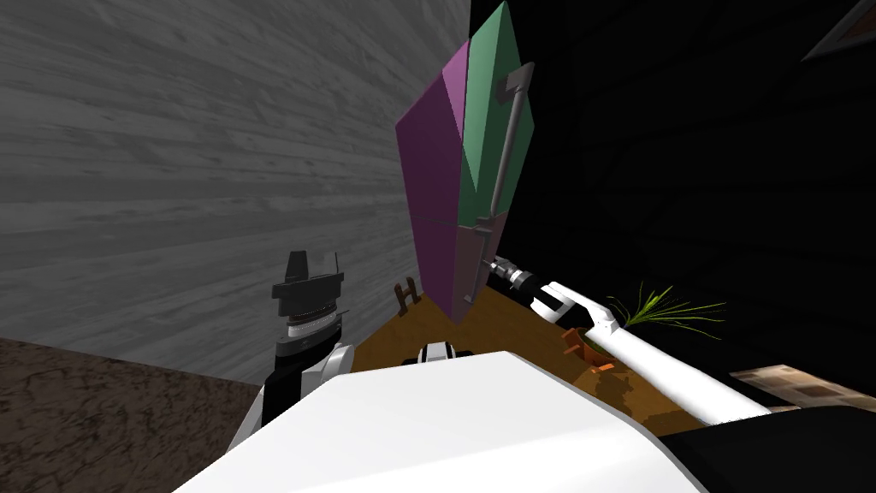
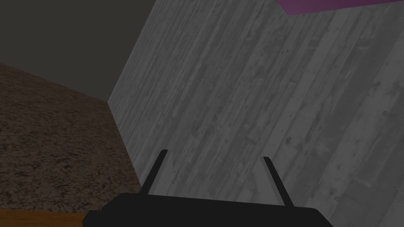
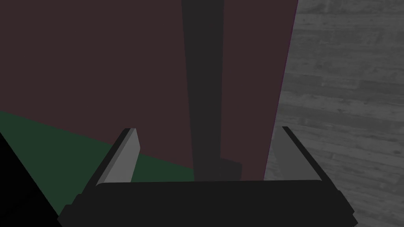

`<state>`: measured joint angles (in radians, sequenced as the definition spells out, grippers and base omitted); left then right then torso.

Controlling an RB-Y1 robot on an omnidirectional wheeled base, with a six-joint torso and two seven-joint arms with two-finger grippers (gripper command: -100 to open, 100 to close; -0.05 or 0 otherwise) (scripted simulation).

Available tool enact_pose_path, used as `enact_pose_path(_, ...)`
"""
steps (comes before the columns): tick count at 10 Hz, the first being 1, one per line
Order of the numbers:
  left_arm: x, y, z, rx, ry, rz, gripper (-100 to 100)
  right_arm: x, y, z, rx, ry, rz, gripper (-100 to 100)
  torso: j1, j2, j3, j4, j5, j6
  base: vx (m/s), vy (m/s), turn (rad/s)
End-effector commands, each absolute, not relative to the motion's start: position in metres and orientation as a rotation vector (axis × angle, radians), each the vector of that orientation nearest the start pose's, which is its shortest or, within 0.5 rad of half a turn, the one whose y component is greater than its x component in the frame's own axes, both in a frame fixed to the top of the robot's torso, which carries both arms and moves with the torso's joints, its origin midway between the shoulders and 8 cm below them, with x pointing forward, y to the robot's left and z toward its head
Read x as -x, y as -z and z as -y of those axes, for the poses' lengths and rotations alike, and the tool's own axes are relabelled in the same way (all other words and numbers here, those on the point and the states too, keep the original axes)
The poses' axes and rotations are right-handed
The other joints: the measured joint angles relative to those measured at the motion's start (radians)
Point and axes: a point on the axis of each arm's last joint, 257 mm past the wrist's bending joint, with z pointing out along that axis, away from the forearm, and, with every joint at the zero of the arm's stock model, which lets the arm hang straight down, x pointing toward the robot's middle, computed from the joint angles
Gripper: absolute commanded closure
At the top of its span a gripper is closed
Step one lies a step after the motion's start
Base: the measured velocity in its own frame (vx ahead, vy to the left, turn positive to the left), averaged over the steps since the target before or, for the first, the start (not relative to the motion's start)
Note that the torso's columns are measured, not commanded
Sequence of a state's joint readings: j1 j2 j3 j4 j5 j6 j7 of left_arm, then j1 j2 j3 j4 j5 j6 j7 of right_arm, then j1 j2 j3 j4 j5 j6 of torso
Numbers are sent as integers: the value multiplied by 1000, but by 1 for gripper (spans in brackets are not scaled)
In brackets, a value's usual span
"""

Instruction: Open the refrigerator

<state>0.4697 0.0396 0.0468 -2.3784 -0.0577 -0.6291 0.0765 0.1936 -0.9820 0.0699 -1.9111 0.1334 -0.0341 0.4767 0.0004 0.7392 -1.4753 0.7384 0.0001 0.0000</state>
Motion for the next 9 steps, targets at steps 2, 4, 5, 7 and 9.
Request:
enact_pose_path(2,-297,-96,-264,400,1360,-492,0,-497,112,364,271,-119,-1623,-100,0,-1,-1,0,0,0,-2,117,-19)
enact_pose_path(4,-297,-96,-264,400,1360,-492,0,-503,110,382,306,-43,-1640,-100,0,-2,-1,-1,0,0,-2,115,-16)
enact_pose_path(5,-297,-96,-264,400,1360,-492,0,-508,106,399,336,29,-1653,-100,-1,-2,-1,0,0,0,1,121,-18)
enact_pose_path(7,-297,-96,-264,400,1360,-492,0,-513,100,418,371,108,-1663,-100,2,-1,-1,0,1,0,-4,153,-27)
enact_pose_path(9,-297,-96,-264,400,1360,-492,0,-521,87,452,417,246,-1675,-100,-1,-1,0,0,0,0,-6,157,-21)
